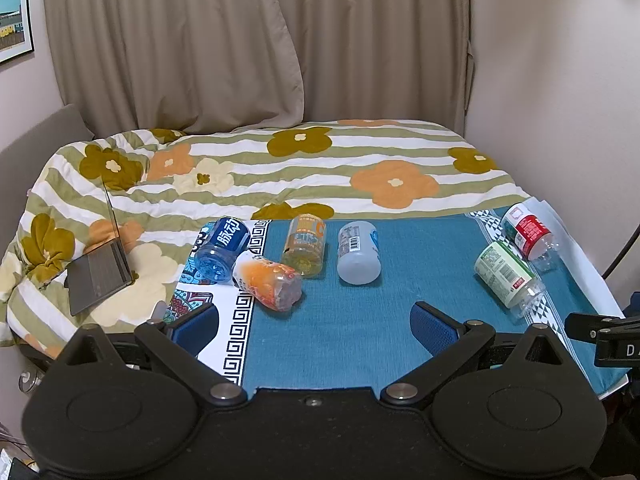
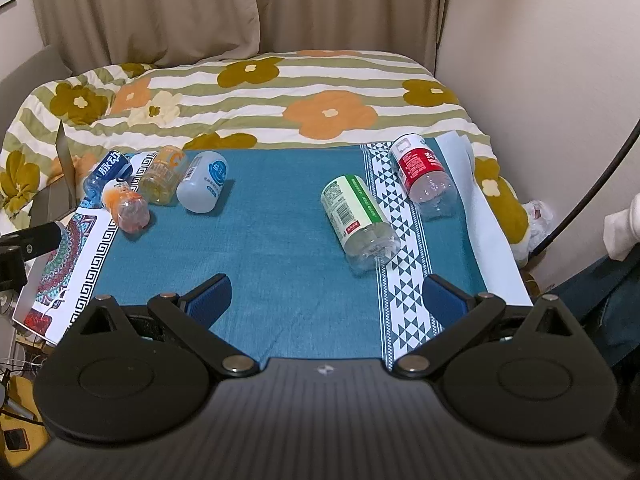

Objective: Flip cup upright

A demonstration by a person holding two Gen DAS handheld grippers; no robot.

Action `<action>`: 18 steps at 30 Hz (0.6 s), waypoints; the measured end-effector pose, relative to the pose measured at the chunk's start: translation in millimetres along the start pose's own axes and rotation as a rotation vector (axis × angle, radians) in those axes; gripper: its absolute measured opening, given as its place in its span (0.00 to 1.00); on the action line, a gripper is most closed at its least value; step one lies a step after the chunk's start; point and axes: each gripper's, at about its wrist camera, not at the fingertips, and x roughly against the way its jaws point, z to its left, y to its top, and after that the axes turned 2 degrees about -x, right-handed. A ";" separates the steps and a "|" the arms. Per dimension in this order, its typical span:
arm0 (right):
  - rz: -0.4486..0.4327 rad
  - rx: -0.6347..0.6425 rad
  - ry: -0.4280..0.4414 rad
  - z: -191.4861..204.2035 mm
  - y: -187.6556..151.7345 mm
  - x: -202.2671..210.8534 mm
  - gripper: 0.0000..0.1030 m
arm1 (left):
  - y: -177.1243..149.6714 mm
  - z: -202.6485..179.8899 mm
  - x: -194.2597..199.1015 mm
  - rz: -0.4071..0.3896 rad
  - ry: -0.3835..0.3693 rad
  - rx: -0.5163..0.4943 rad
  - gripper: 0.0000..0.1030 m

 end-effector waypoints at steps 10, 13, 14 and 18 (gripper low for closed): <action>0.001 0.001 0.002 0.0 0.5 0.2 1.00 | -1.8 -2.6 -4.1 0.007 0.005 0.004 1.00; 0.002 0.001 0.001 1.5 1.5 -2.4 1.00 | -2.1 -3.4 -3.6 0.009 0.008 0.007 1.00; 0.001 -0.001 0.005 1.9 1.5 -3.1 1.00 | -2.2 -3.3 -3.0 0.009 0.009 0.009 1.00; 0.000 -0.001 0.008 1.5 2.3 -3.1 1.00 | -0.5 -3.3 -2.8 0.017 0.013 0.016 1.00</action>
